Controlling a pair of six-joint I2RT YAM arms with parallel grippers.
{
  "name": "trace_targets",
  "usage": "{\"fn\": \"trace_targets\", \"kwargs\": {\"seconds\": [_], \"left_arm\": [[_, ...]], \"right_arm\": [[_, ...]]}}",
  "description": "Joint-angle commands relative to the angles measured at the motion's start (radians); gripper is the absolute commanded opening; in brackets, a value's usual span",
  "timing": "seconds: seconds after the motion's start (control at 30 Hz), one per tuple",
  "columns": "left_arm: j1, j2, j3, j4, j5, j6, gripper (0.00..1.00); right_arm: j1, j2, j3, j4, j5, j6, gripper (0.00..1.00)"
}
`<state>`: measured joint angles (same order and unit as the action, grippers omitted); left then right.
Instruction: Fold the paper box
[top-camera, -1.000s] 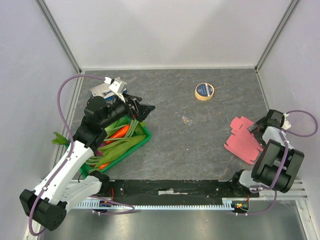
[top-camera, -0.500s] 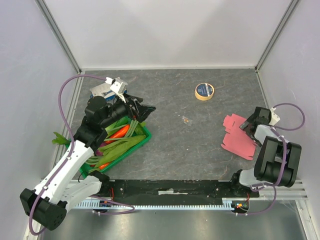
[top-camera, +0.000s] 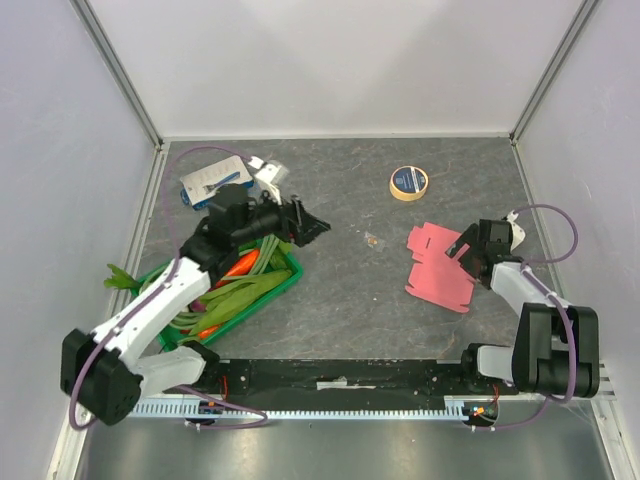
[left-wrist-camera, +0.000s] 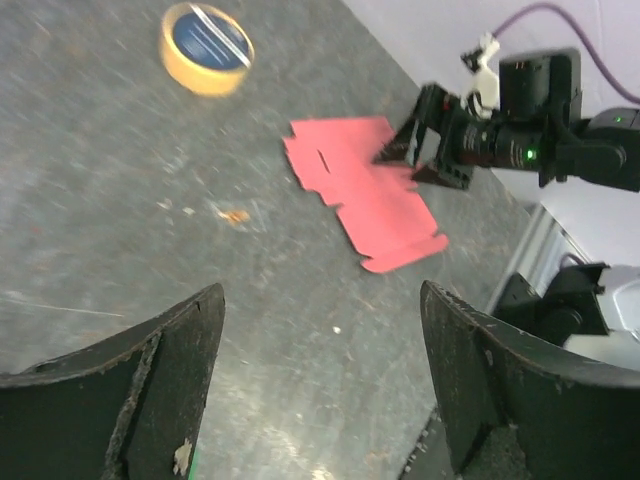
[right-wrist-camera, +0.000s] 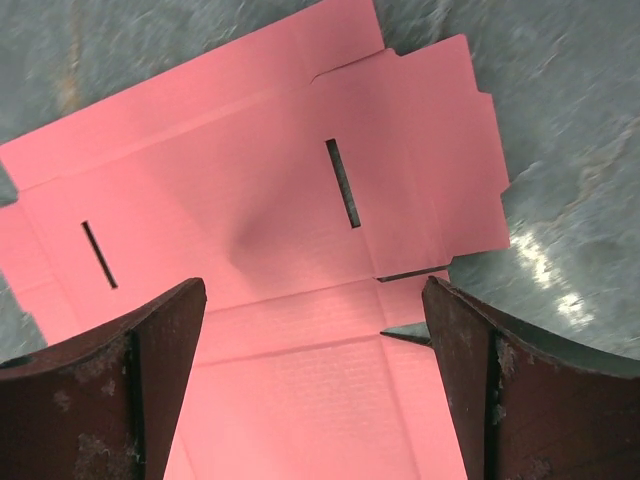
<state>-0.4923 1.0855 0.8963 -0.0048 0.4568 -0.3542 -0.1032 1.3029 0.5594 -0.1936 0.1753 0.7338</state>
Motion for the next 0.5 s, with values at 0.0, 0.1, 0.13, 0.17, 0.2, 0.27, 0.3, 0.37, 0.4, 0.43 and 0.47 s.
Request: {"fn": "trace_targets", "kwargs": {"seconds": [0.0,0.1,0.13,0.17,0.2,0.27,0.3,0.37,0.4,0.43,0.47], "left_arm": [[-0.123,0.140,0.018,0.026,0.020,-0.132,0.83],[-0.209,0.269,-0.020,0.121,0.013,-0.244,0.81],[-0.227,0.310,-0.023,0.149,0.011,-0.265,0.81],[-0.262,0.347,-0.014,0.182,0.003,-0.284,0.81],[-0.279,0.420,-0.005,0.204,-0.003,-0.305,0.80],[-0.322,0.487,0.027,0.239,-0.035,-0.312,0.80],[-0.331,0.555,0.044,0.239,-0.049,-0.318,0.80],[-0.347,0.621,0.100,0.241,-0.073,-0.319,0.79],[-0.350,0.651,0.119,0.241,-0.079,-0.324,0.78],[-0.351,0.707,0.140,0.235,-0.078,-0.330,0.77],[-0.351,0.729,0.180,0.232,-0.076,-0.335,0.75]], "right_arm": [[0.022,-0.030,-0.091,-0.063,-0.220,0.118,0.98],[0.025,-0.077,-0.128,-0.038,-0.282,0.141,0.97],[0.025,-0.091,-0.137,-0.033,-0.299,0.150,0.98],[0.025,-0.112,-0.144,-0.032,-0.324,0.150,0.98],[0.023,-0.122,-0.145,-0.032,-0.330,0.147,0.98],[0.025,-0.157,-0.159,-0.024,-0.338,0.141,0.98],[0.025,-0.166,-0.161,-0.021,-0.338,0.136,0.98],[0.025,-0.191,-0.171,-0.018,-0.336,0.128,0.98],[0.025,-0.197,-0.176,-0.010,-0.336,0.127,0.98],[0.023,-0.201,-0.180,-0.007,-0.336,0.125,0.98],[0.025,-0.212,-0.184,-0.004,-0.336,0.122,0.98]]}}
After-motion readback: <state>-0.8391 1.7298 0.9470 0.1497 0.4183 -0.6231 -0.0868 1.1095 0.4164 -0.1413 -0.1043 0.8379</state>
